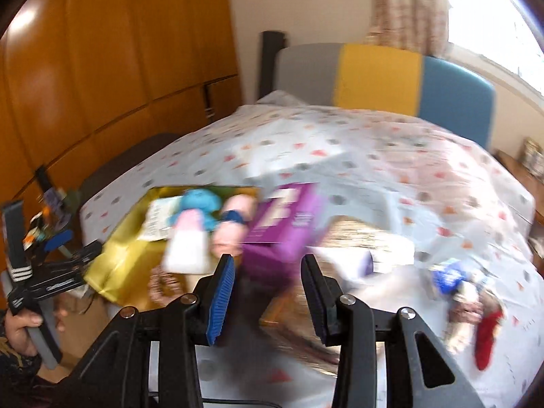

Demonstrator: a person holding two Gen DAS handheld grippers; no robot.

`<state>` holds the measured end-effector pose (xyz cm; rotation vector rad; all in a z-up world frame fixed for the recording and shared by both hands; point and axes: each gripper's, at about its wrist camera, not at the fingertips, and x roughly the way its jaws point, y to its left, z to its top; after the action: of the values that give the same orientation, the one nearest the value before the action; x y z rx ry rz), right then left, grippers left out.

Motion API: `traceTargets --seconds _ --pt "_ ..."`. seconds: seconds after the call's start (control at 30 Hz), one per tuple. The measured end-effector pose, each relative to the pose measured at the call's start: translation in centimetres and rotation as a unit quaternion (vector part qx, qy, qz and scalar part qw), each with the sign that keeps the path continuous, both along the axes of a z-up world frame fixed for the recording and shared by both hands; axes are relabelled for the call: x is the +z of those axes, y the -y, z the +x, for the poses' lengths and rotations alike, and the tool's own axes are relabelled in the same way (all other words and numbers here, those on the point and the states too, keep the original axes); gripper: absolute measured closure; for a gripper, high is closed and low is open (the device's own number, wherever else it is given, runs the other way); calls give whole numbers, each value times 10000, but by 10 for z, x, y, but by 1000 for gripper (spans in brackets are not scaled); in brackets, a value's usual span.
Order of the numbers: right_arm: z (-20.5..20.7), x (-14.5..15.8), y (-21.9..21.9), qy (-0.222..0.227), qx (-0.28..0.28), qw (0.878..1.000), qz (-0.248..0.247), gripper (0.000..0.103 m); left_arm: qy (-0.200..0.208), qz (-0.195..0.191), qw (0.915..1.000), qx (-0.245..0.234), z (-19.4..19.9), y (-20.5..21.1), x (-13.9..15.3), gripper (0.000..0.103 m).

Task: Organize soft objects
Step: 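Carry the brown scrunchie into the gold tray and open the right tool, then grasp the blue Tempo pack with the left tool while the right tool approaches the white cloth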

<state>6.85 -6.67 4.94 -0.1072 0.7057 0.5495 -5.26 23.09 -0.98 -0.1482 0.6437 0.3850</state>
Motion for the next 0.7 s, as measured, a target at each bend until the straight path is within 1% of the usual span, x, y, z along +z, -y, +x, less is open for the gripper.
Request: traceTargets --seconds 0.13,0.23,0.33,0.4,0.5,0.57,0.6,0.63,0.67,0.7 --pt "12 6 52 86 -724 9973 64 63 -121 -6 9998 -149 4 9 -3 0" --pt "25 2 93 57 -1371 9905 75 63 -137 -25 9995 -279 5 17 -4 0" --pt "41 -7 137 -24 -2061 9785 36 63 -199 -22 9987 -472 7 24 -5 0" --pt "54 -20 167 -110 -2564 9665 43 63 -178 -42 9980 -613 8 29 -4 0" --pt "71 -44 220 -310 -3434 9387 53 62 -46 -12 9970 -778 9 36 1 0" --pt "78 -67 257 -514 -4026 9139 93 62 70 33 9955 -939 11 43 7 0" --pt "75 -75 271 -609 -4234 9038 156 62 152 50 9948 -1002 11 46 12 0" --pt "72 -87 286 -782 -4484 8898 315 62 219 44 9940 -1067 13 49 17 0" --pt "72 -96 299 -1110 -4672 8762 410 62 273 21 9933 -1125 14 52 21 0" --pt "69 -102 312 -1335 -4810 8645 594 62 315 -35 9925 -1184 16 56 25 0"
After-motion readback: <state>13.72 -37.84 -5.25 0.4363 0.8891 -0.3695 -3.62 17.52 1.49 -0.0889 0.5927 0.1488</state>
